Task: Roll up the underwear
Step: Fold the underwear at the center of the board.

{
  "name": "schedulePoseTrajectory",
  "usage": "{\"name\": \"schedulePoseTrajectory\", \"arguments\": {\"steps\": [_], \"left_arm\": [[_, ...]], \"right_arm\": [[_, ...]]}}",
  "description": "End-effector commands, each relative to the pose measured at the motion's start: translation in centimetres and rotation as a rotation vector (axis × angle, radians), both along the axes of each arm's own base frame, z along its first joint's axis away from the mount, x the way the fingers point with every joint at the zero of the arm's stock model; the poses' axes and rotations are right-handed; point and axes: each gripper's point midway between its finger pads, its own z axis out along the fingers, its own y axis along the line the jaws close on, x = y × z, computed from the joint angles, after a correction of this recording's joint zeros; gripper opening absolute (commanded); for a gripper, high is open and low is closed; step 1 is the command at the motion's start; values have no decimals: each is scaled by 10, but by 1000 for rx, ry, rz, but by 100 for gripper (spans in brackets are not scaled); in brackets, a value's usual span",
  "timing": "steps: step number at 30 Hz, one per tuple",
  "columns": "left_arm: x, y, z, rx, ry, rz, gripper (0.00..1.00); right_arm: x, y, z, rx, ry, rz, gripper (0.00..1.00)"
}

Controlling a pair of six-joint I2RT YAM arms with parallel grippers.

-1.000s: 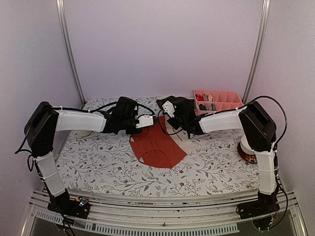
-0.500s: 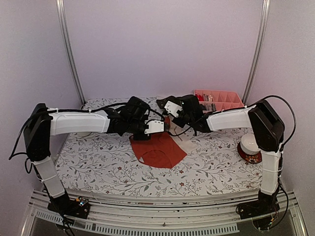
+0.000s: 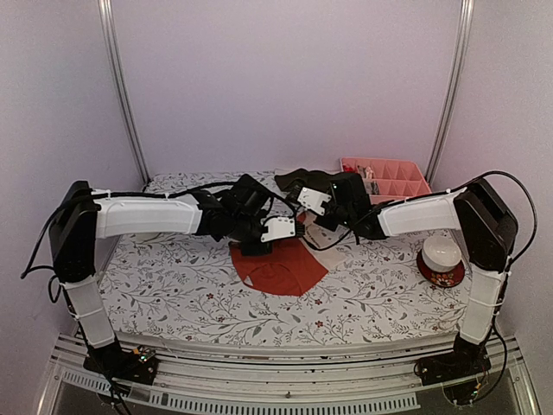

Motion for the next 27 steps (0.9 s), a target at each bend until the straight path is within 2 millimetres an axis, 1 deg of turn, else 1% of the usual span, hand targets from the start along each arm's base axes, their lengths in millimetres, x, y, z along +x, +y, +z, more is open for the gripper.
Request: {"name": "schedulePoseTrajectory", "arguments": {"steps": [1,5,11,20,27], "left_arm": [[-15,-12,-7,-14,78,-4,0],[-20,-18,-13,-16,103,-8,0],[-30,-29,-15,-33,150,-29,0],[-51,-38,-21,-46,224,-69,0],[-67,-45,-29,-47,285,-98,0]], "right_arm": [[5,-18,21,-9,-65,-36,2],[5,-19,17,-28,-64,-34,2],[2,-27,3,-87,-55,-41,2],[-16,-38,-3,-118,-22,3,2],[-25,-46,-17,-153,22,7,2]]}}
